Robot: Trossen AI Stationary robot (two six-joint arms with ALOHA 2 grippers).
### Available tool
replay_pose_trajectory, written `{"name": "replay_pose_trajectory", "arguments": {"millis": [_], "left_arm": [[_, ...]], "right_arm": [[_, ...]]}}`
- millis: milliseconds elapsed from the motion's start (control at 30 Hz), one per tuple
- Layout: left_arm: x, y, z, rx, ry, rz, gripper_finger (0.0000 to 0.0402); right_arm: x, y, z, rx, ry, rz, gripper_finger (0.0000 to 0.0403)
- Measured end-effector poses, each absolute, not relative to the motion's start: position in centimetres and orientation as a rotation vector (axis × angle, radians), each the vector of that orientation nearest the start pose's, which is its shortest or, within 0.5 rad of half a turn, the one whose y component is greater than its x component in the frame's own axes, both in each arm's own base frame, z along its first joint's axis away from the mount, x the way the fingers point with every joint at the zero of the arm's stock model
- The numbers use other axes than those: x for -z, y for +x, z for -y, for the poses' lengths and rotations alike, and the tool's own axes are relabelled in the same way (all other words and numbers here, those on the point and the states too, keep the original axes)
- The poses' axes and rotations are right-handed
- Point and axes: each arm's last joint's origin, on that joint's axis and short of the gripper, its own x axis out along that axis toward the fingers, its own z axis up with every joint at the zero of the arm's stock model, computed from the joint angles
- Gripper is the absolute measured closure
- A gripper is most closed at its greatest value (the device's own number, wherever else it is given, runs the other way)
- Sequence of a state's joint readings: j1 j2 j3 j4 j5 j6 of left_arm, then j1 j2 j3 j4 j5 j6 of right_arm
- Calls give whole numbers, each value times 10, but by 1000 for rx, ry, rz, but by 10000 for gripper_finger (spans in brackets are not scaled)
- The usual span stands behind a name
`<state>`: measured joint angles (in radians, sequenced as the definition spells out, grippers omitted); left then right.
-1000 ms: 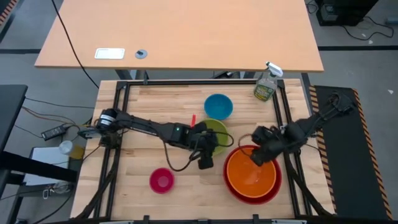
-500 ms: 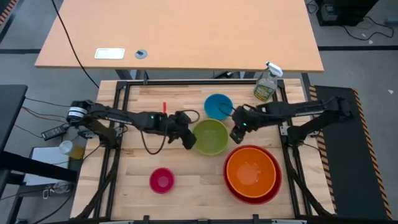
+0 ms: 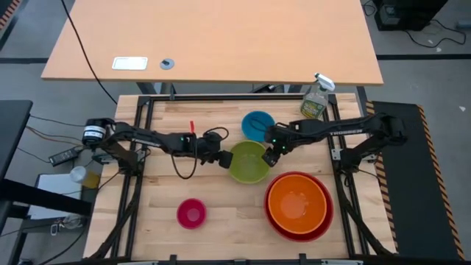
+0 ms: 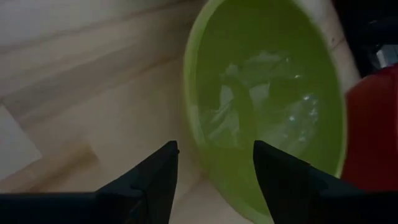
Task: Nest bowls inside each other by size order
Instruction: Stack the green bowl on top of the orange bowl
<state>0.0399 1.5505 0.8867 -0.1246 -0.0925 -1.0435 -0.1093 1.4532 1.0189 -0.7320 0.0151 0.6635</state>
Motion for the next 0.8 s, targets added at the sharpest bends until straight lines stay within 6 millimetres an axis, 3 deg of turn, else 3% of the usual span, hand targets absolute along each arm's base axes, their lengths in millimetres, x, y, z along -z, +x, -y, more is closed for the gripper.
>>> {"name": "replay_pose_trajectory", "arguments": {"millis": [333,800], "left_arm": [[-173,320,-11,-562,-982,-705,205],[-170,320,-8,-552,-956,-721,318]], "right_arm": [[-203,272,27,438,700,-1044,196],[-191,271,30,355,805,-968,196]]}}
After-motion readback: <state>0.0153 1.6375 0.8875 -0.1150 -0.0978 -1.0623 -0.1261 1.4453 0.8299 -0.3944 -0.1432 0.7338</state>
